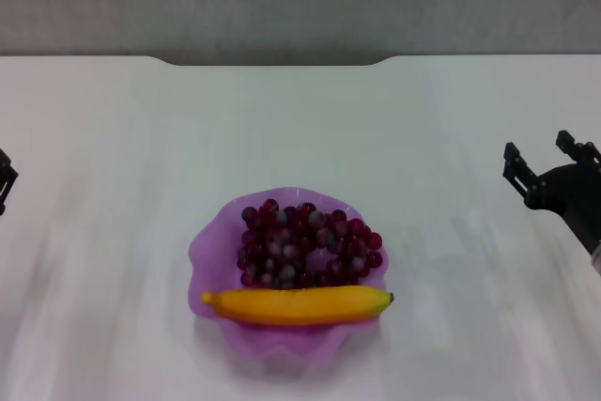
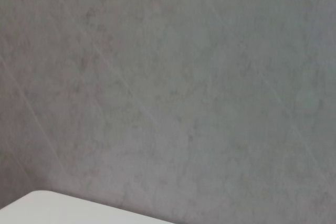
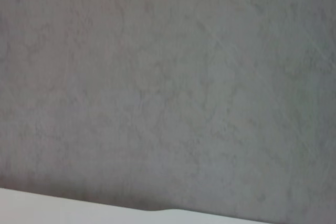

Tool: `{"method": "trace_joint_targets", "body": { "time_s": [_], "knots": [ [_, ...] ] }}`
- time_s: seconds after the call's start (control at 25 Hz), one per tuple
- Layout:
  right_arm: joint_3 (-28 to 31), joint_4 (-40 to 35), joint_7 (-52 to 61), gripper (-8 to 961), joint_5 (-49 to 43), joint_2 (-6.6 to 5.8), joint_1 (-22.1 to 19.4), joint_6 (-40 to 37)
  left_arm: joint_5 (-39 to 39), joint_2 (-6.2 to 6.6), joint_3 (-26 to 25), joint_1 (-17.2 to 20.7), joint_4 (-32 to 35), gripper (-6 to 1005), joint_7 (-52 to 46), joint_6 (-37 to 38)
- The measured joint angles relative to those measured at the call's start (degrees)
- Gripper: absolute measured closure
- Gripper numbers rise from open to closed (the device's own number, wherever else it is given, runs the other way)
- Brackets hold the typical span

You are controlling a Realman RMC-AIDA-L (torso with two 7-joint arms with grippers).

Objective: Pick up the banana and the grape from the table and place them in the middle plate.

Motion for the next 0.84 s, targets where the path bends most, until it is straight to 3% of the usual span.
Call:
{"method": "trace_joint_targets", "body": {
  "time_s": [0.36, 0.84],
  "knots": [
    [1.5, -0.5, 1.4, 203, 0.0, -0.14, -0.3, 0.8, 0.2, 0.30, -0.1, -2.9, -1.4, 103, -0.4, -6.4],
    [1.6, -0.5, 1.4, 202, 0.0, -0.23, 0.1, 0.3, 0.1, 0.29, -0.2, -3.2, -2.2, 103, -0.4, -5.9]
  ]
}}
